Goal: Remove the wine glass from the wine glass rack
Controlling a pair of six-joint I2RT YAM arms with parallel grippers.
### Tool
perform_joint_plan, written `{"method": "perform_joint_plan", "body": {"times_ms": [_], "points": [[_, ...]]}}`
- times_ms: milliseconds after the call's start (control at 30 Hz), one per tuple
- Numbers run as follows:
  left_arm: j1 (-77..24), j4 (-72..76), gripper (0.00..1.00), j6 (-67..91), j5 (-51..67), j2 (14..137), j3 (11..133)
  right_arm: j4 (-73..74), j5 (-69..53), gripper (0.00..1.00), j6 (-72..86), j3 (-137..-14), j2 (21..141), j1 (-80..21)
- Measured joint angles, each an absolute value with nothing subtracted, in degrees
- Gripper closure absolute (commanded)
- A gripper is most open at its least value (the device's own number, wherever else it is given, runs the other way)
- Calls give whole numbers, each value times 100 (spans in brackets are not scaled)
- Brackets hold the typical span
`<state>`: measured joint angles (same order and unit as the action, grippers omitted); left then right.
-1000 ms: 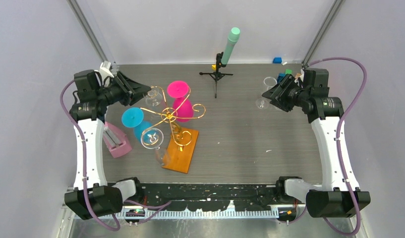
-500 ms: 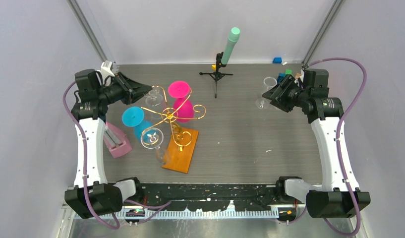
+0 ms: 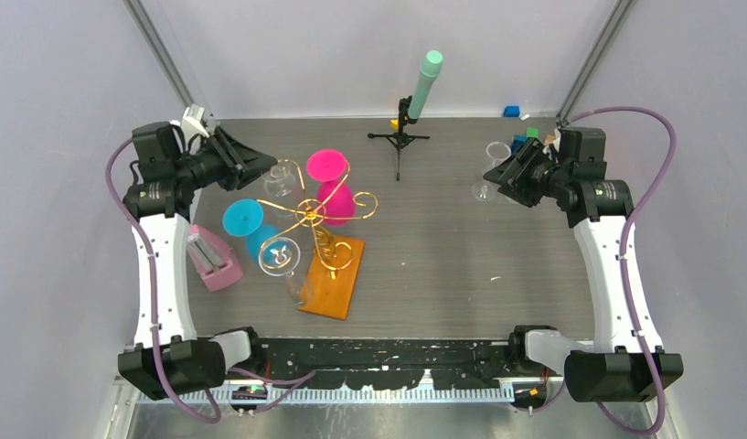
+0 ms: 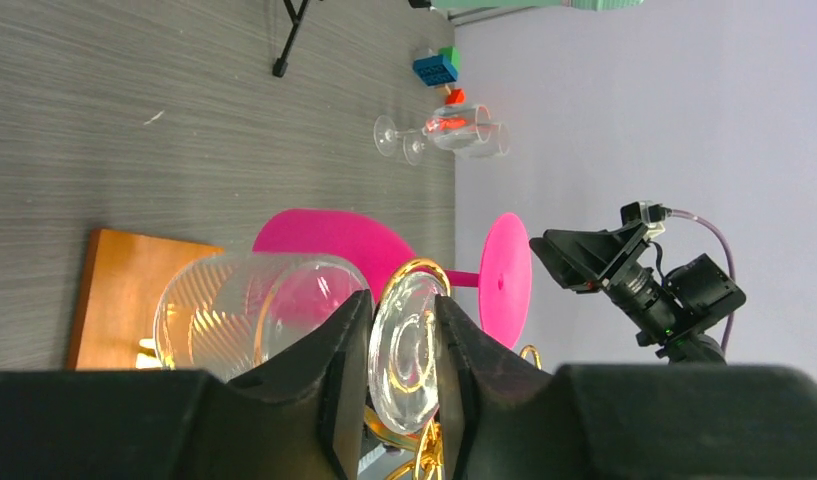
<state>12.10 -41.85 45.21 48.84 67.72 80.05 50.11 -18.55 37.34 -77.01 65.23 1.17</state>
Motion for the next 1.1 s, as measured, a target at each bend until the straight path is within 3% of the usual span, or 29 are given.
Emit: {"method": "perform_joint_plan", "body": {"times_ms": [233,633,900,1100], "points": [[1212,-4313,50,4128,4764,6759,8206,5009,-1852,47,3717,-7690,6530,117],[1214,-4799,57,3647,4630,6654,8333,5013,-1857,47,3586,-7693,6755,113],[1214,-4932,74,3544,4609,6654,8333,5013,-1857,47,3583,-7693,6753,84],[1212,-5196,95,3374,4401,6674,8534,5013,-1857,47,3586,-7693,6751,82]]}}
